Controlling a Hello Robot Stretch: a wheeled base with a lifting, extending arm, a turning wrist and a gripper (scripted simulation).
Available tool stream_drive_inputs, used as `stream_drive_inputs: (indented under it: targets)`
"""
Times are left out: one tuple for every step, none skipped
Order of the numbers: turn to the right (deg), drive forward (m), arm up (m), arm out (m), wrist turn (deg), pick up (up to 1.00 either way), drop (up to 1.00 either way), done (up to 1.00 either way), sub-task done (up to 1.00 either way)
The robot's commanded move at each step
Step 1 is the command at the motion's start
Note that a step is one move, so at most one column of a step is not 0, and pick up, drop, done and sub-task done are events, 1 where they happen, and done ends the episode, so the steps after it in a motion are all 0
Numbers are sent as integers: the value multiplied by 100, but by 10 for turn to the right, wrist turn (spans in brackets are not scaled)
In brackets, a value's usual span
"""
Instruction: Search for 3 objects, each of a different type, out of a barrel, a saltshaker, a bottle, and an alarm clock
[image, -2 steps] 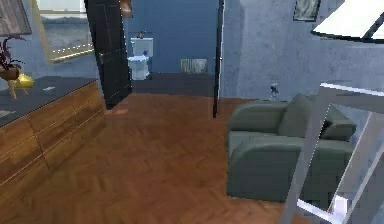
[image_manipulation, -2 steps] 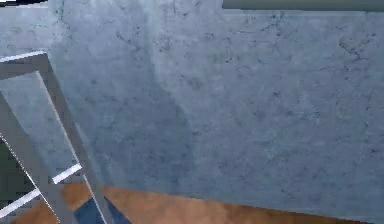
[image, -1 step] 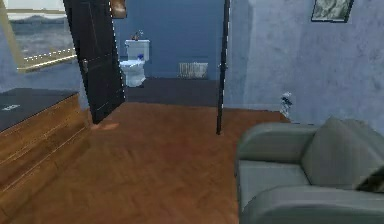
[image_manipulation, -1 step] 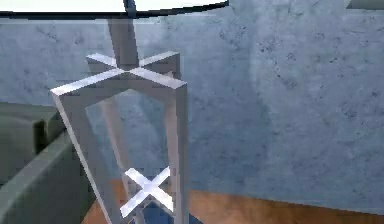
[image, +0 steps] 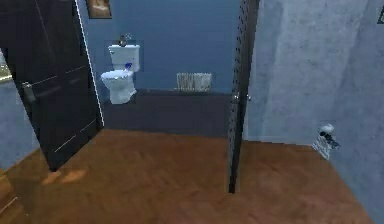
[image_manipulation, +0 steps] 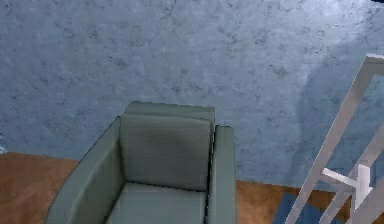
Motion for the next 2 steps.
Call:
stream_drive_inputs:
  targets:
    - [30, 0, 0, 0, 0, 0, 0, 0, 0]
    - [0, 100, 0, 0, 0, 0, 0, 0, 0]
